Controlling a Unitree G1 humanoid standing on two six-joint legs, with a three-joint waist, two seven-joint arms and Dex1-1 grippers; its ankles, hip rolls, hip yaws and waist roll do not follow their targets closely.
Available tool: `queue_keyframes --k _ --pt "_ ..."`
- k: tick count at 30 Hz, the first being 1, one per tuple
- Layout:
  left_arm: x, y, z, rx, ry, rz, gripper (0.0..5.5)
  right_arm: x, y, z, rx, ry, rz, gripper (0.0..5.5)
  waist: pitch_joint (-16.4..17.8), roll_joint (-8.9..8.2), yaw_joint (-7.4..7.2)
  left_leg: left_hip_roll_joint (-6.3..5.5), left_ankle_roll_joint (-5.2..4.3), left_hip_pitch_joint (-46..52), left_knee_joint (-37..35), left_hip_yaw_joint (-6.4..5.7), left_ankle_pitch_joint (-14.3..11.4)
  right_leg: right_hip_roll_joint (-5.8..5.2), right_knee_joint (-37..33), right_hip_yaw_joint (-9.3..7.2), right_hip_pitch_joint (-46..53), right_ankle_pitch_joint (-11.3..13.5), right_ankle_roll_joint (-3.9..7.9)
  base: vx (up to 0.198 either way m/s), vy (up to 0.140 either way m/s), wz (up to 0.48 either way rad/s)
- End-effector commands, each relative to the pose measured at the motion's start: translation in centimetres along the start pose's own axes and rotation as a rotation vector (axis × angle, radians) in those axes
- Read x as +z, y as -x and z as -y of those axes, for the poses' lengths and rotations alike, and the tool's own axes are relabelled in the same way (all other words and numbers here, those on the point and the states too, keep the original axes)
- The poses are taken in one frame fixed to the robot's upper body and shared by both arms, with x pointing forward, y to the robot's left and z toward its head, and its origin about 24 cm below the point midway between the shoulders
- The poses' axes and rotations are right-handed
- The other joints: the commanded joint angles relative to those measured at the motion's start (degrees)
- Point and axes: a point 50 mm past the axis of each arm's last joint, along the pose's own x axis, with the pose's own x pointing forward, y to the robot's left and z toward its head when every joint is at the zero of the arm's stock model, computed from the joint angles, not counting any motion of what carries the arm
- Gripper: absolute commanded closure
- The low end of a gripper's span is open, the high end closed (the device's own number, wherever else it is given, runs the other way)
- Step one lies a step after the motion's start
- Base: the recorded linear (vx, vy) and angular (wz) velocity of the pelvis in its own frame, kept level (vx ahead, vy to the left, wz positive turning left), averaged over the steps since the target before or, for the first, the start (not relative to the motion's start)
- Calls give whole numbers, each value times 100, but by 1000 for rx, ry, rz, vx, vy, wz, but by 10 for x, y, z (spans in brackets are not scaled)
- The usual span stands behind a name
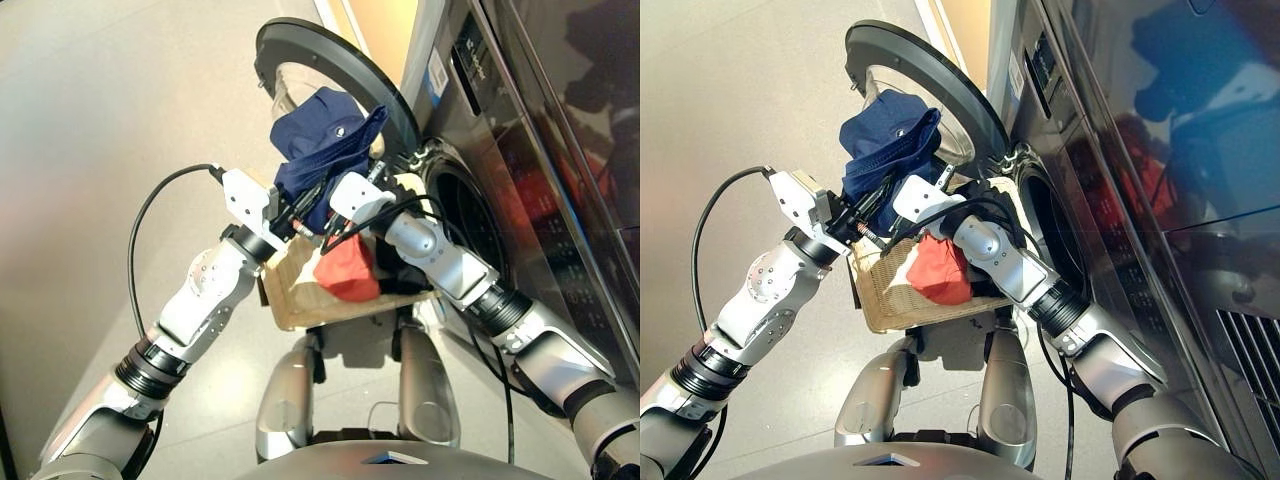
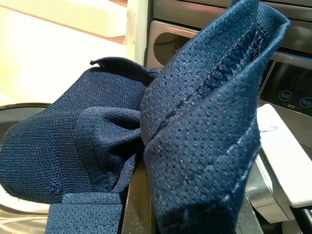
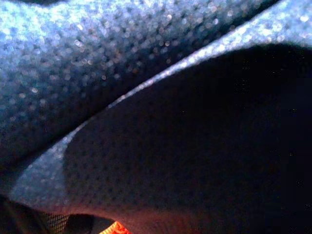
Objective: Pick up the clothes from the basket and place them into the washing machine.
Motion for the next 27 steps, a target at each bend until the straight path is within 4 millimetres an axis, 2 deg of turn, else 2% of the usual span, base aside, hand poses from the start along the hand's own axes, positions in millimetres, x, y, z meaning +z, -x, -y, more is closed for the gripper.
queue_keyframes --k 1,5,17,18,19,20,22,25,27 --pt "18 -8 19 -111 22 107 550 66 -24 -6 -13 7 294 550 -224 -308 17 -64 -64 -180 294 -97 -123 -312 -724 357 451 405 574 0 0 0" --pt "19 -7 18 -90 25 121 550 74 -19 2 -60 12 354 550 -225 -280 17 -71 -64 -185 302 -90 -126 -310 -713 361 448 387 578 0 0 0" --pt "21 -8 20 -97 33 158 550 78 -10 9 -161 -53 446 550 -229 -210 50 -56 -62 -201 354 -120 -152 -329 -662 316 454 354 607 0 0 0" --pt "21 -7 20 -96 34 159 505 78 -8 9 -172 -70 454 550 -236 -205 52 -53 -65 -210 364 -120 -153 -330 -657 313 451 349 608 0 0 0" --pt "21 -7 20 -98 34 156 313 78 -9 9 -173 -77 457 550 -239 -199 64 -52 -64 -216 370 -125 -154 -331 -652 311 452 345 607 0 0 0" --pt "21 -7 21 -102 31 156 0 77 -9 8 -179 -94 457 550 -238 -187 71 -50 -65 -221 379 -128 -154 -332 -646 307 450 343 606 0 0 0" --pt "22 -7 21 -104 27 160 0 73 -8 8 -202 -123 449 550 -237 -167 83 -45 -68 -235 393 -139 -150 -333 -641 294 454 329 601 0 0 0" --pt "22 -7 20 -88 20 168 0 58 -5 6 -282 -260 412 550 -216 -127 86 -51 -60 -241 404 -141 -148 -339 -640 288 458 334 610 0 0 0" --pt "22 -6 18 -68 3 167 0 49 1 6 -328 -282 385 550 -204 -119 74 -51 -57 -245 405 -146 -149 -343 -642 283 458 337 617 0 0 0"
